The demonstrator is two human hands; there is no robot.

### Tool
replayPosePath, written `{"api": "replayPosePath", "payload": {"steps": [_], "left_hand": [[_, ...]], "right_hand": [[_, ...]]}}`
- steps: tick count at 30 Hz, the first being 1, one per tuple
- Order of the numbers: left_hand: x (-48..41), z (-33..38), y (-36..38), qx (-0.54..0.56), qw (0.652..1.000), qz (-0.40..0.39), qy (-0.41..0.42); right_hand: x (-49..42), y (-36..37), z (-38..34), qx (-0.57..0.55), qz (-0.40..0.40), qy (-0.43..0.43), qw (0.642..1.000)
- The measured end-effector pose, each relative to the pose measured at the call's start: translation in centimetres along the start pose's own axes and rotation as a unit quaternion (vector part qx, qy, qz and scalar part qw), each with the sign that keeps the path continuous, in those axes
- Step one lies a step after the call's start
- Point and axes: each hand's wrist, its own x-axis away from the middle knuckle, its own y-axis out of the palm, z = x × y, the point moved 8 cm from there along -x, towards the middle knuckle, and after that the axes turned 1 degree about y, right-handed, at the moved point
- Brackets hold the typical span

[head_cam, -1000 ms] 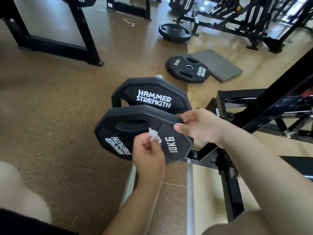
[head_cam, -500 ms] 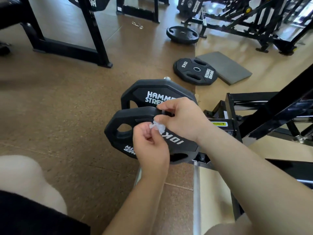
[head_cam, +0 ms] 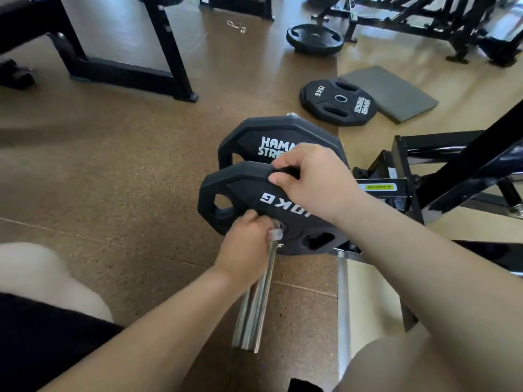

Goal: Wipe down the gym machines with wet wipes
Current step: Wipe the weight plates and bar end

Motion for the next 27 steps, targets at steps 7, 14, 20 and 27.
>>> {"api": "replayPosePath", "payload": {"steps": [7,14,20,27], "left_hand": [[1.3,-1.3,-0.1,0.023,0.983,-0.182,0.027],[10.2,2.0,0.9,-0.056,0.951,-0.302,0.038],[0.8,1.1,1.7,-0.051,0.98,-0.179,0.066],[10.9,5.7,3.7,-0.228,0.862,-0.419,0.17]], "right_hand": [[4.1,5.1,-3.9,-0.025,-0.21,-0.033,0.977],[5.3,5.7,1.9,0.066,-0.335,0.101,0.934],[5.2,6.2,3.0,0.1,-0.382,0.136,0.909],[5.0,5.0,3.3,0.016,-0.383,0.186,0.905]]}}
